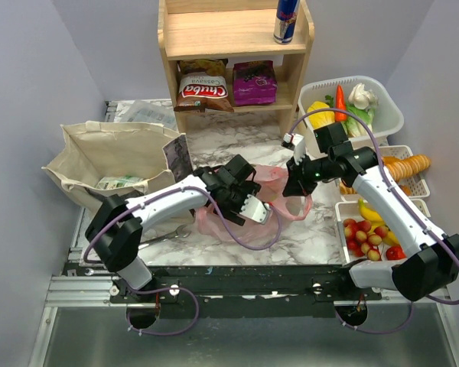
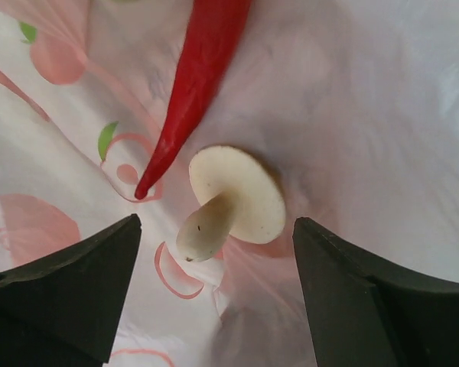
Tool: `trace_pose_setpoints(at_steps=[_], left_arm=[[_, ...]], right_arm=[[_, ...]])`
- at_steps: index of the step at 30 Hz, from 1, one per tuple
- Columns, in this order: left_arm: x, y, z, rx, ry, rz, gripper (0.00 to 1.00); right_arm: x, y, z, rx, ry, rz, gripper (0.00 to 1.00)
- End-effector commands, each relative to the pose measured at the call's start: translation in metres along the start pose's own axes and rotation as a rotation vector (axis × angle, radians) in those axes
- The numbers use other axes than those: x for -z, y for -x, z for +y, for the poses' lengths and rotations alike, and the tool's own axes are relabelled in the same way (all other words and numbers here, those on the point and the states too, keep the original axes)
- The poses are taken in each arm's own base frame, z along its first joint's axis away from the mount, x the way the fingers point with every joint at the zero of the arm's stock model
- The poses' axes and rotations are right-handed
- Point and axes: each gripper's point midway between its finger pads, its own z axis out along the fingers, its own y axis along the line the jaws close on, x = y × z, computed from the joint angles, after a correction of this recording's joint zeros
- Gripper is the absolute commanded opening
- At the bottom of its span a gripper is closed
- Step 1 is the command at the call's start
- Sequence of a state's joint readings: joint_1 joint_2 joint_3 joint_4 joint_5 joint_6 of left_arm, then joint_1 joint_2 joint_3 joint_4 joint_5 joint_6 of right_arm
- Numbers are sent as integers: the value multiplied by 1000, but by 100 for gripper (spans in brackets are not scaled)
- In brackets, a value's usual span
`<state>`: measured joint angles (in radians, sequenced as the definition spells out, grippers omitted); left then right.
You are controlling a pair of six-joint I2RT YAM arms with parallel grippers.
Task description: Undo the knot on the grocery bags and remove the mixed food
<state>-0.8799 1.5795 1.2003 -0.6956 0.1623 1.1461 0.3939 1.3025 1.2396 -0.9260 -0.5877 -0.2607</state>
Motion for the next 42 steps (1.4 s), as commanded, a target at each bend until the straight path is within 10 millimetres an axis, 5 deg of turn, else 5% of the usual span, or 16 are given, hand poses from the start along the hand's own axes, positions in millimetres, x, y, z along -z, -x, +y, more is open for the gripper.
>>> trace_pose_setpoints(at_steps=[1, 5, 8, 10, 14, 16, 21, 23, 28, 34, 42], left_arm=[[-16, -31, 9, -80, -19, 99, 82], [-34, -45, -3, -81, -93, 128, 69], [-37, -46, -10, -67, -111, 120, 45], [-30, -41, -12, -56, -113, 103, 27], [8, -11, -16, -6, -127, -18, 8], [36, 17, -16, 29, -135, -132, 2], [92, 71, -5, 131, -89, -370, 0], [100, 77, 4, 184, -47, -405, 0], [102, 76, 42, 338, 98, -402, 0], [117, 82, 86, 476, 260, -440, 0], [145, 106, 82, 437, 259, -567, 0]], right_arm=[[-4, -4, 1, -19, 7, 16, 1], [-6, -4, 0, -26, 7, 20, 1], [-6, -2, -3, -27, -4, 20, 1], [-6, 1, -5, -24, -14, 16, 1], [-3, 13, -6, -28, -26, -20, 4], [0, 23, -3, -28, -17, -54, 16], [12, 58, 8, -27, 19, -130, 73], [25, 77, 15, -14, 29, -180, 81], [56, 108, 51, -20, 130, -301, 82], [45, 99, 49, -110, 133, -274, 70], [59, 111, 66, -14, 170, -341, 43]])
